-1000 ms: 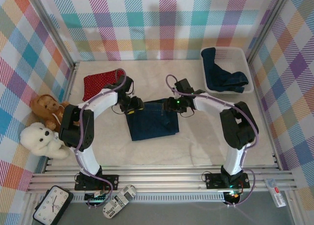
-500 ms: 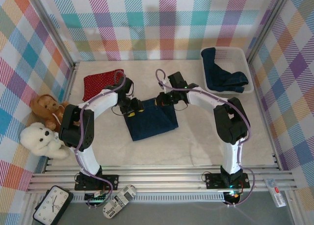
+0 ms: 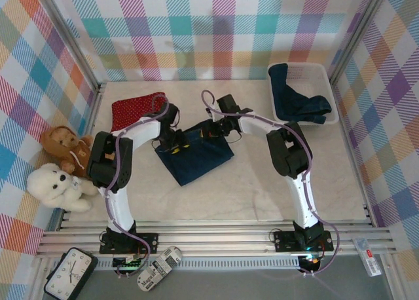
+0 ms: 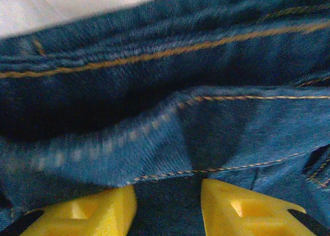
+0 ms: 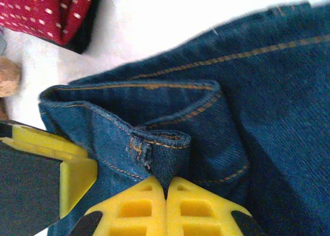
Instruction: Fold and stack the skirts
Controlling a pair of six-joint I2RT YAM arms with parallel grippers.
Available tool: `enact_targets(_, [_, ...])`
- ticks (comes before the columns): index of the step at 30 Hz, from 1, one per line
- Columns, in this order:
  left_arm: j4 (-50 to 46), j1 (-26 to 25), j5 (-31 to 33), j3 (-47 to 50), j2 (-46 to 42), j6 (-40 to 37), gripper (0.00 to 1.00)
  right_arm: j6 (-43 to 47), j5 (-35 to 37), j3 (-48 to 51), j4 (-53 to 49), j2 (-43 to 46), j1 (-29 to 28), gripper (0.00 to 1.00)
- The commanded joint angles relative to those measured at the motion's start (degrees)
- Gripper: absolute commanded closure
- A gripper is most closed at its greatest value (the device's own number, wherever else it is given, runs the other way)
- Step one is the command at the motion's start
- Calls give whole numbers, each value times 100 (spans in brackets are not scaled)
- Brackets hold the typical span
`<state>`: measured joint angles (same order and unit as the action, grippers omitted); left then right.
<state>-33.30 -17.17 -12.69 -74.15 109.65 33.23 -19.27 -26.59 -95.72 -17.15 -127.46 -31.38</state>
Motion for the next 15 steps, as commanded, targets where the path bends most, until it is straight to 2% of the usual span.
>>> enact_targets(1, [-485, 161, 630, 698, 290, 186, 58, -96, 93, -430, -64, -122, -18, 92])
enact_targets(3, [-469, 161, 640, 794, 277, 162, 58, -185, 360, -698, -254, -381, -9, 88])
enact_targets(6, [-470, 161, 701, 854, 291, 107, 58, -211, 566, -1265, -835, -809, 16, 76])
enact_targets(8, [-509, 170, 715, 809, 323, 79, 58, -105, 537, -1337, -1053, -794, 15, 63])
enact_targets(11, [-500, 170, 702, 767, 303, 73, 57, 214, 658, -711, -1021, -293, 20, 53])
enact_targets(15, [-550, 170, 698, 635, 359, -21, 57, 786, 673, 170, -1135, 389, 35, 50])
